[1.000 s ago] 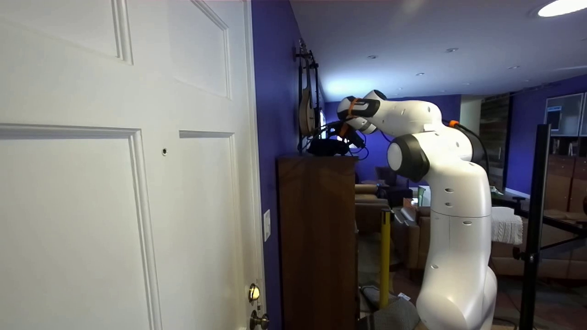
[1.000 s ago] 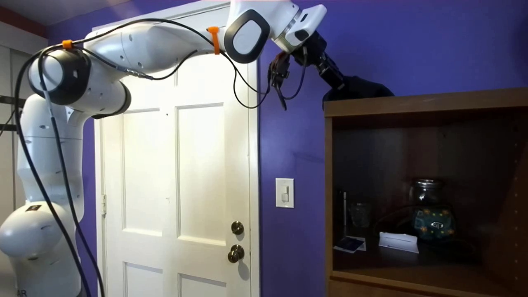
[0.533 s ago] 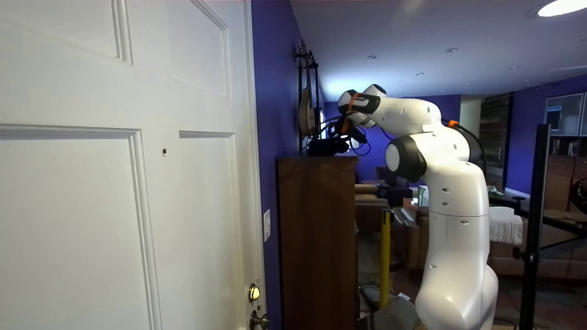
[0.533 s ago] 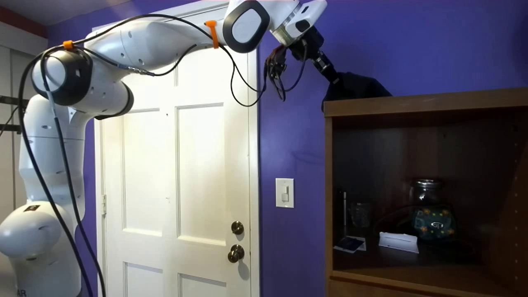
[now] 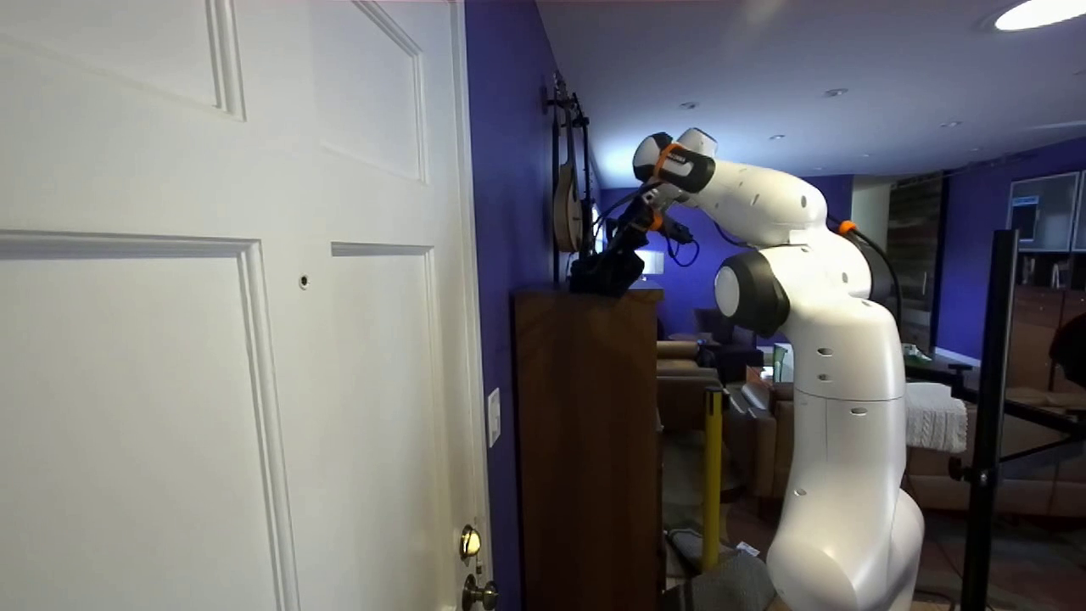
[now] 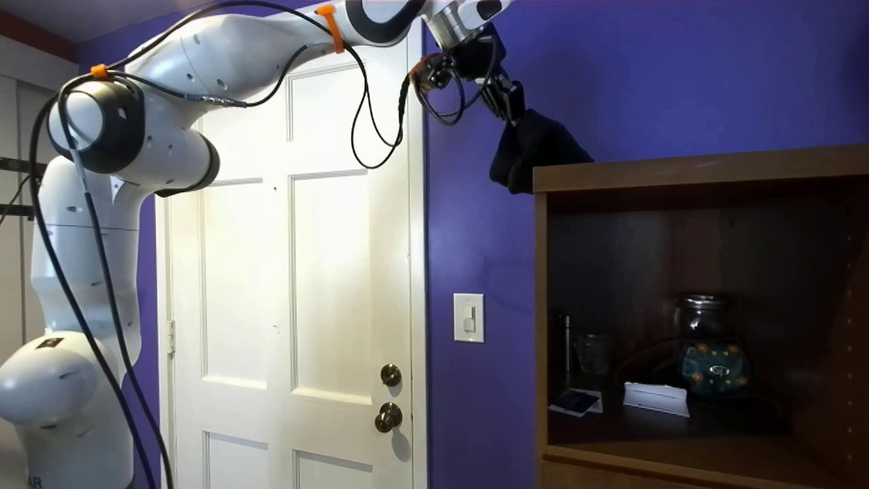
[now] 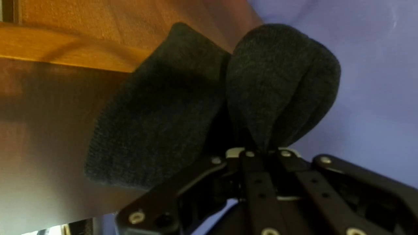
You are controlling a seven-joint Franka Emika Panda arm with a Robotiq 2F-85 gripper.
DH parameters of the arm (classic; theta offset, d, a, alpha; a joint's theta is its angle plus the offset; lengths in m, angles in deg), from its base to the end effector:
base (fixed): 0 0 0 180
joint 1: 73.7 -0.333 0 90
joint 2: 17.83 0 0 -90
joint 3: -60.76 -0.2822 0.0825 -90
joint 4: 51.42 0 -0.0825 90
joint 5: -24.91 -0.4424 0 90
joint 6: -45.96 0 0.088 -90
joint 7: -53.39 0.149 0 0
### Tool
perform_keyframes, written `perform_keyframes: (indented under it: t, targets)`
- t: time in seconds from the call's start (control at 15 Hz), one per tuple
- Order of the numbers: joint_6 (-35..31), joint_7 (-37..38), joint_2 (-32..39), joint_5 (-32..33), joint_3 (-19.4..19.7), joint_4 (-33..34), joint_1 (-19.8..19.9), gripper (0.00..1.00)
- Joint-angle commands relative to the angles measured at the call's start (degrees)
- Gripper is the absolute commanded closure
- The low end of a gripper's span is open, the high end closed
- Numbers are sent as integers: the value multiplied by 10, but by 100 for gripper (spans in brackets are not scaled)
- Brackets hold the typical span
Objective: Put the cap on the door
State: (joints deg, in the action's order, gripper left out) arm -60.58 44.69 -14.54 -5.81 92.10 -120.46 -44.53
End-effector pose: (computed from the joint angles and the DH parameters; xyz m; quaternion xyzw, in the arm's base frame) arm 0.3806 -0.5233 0.7683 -0.8351 0.3963 -0.3791 0.0436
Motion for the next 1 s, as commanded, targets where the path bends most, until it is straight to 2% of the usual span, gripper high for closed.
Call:
perform_keyframes:
  t: [0.0,0.13,0.4,0.67,0.93]
  targets:
    - [84,-71,-9,15,-17,37,9,98]
    - [121,-112,-26,22,-15,34,-9,98]
    - [186,-184,-58,50,-35,22,-31,98]
    - [224,-249,-96,106,-69,-15,-60,98]
    - [260,-311,-142,153,-106,-78,-87,98]
